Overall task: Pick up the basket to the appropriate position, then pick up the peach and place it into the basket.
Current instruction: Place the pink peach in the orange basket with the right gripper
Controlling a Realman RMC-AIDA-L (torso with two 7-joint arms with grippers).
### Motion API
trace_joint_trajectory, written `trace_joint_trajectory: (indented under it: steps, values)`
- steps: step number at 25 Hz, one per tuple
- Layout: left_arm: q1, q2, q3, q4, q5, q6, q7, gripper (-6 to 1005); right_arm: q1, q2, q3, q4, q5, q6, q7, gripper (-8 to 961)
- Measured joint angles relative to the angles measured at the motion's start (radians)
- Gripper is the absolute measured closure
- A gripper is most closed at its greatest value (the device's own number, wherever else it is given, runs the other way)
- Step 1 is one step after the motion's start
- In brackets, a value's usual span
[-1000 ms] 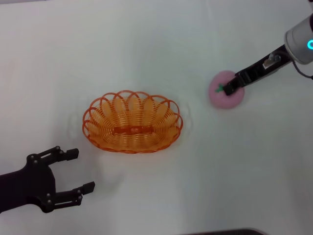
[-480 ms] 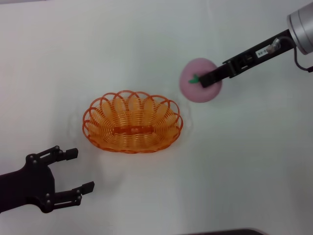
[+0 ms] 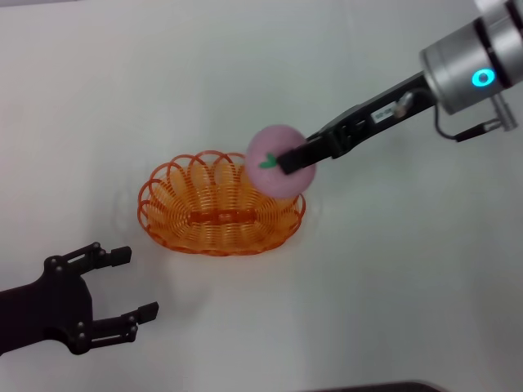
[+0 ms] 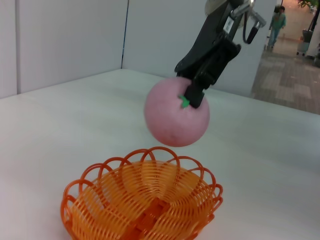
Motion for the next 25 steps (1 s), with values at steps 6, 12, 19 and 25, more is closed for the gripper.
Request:
trace_joint_trajectory:
  steps: [6, 12, 19, 25]
  values:
    - [-0.001, -0.001, 0.000, -0.002, 0.000, 0.000, 0.000, 139, 0.021, 0.002, -0.013, 0.077, 0.006, 0.056, -0.044, 676]
    - [-0.008, -0.001, -0.002, -0.021, 0.000, -0.004, 0.000, 138, 0.024, 0.003, -0.014, 0.108, 0.028, 0.072, -0.077, 552]
    - [-0.010, 0.000, -0.009, -0.025, 0.000, -0.007, -0.001, 138, -0.007, 0.002, -0.011, 0.136, 0.072, 0.069, -0.192, 354]
    - [-0.010, 0.000, -0.028, -0.033, 0.000, -0.001, -0.002, 139, -0.128, 0.002, -0.009, 0.176, 0.152, 0.034, -0.491, 42]
